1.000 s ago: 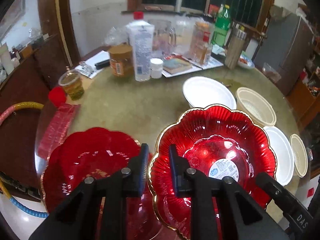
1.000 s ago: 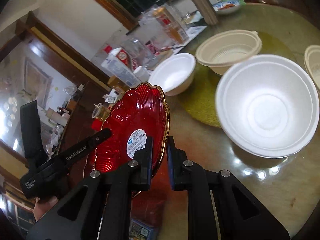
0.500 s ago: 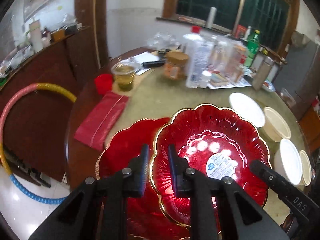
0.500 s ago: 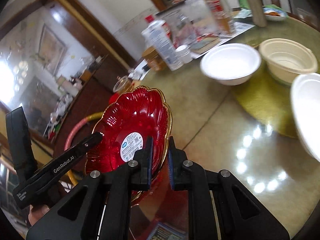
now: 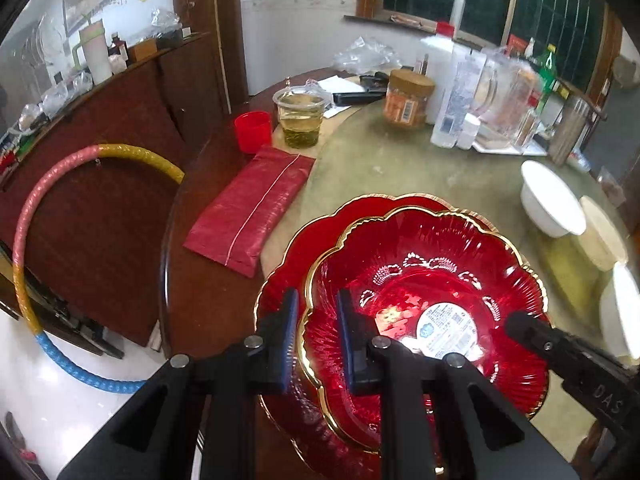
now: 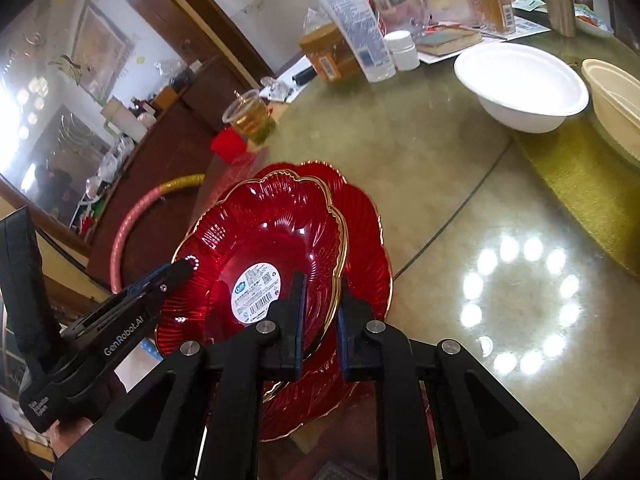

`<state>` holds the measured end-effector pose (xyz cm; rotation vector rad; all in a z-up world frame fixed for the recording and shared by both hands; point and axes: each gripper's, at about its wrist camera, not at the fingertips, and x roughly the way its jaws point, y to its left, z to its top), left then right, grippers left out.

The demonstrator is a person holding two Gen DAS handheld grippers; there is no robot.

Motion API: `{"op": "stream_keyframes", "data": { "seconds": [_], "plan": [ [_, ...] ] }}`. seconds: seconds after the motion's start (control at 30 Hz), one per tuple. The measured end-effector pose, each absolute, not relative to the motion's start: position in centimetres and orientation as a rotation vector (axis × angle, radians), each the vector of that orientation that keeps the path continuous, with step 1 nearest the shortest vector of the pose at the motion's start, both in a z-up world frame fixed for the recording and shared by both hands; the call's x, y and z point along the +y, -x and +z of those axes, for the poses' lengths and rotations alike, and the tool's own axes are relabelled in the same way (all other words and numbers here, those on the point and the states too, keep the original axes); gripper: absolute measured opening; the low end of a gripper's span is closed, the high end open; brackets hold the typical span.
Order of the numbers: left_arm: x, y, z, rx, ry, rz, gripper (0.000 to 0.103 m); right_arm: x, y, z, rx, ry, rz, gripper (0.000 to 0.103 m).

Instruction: Organize plates and bowls

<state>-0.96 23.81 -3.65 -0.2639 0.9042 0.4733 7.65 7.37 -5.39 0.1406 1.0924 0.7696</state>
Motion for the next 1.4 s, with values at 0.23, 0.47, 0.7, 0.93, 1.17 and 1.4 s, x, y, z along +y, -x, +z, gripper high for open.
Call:
{"op": "stream_keyframes", "data": {
  "seconds": [0.23,0.47,0.7,0.93,1.17,1.4],
  "plan": [
    [23.8,0.8,-5.0,0.936,0.232,0.487,0.018,8.1,-7.8,-5.9,1.102,-0.083,0.752,0.013],
    [23.8,0.9,-5.1,0.946,0.23,0.496,0.018,9.1,-7.4,-5.6,1.1,-0.001,0.737,0.021],
    [23.7,1.2,-4.5,0.927,0.234,0.487,0.039,10.2,-6.1,-4.7,1.091,0.068,0.782,0.051],
    [23.7,2.2,-2.4,0.838,0.257,0.514,0.076,8.4,-5.9,-3.0,1.066,0.054,0.776,0.051],
    [23.6,1.7,1.0,0.726,0.332,0.5,0.081,3.3,-7.3,-0.9,0.992,-0.126,0.742,0.051],
    [19.7,-5.4,3.3,0.793,0.389,0.289,0.082,-4.5,-12.2,-2.4,1.007,-0.478,0.566,0.052]
  ]
}}
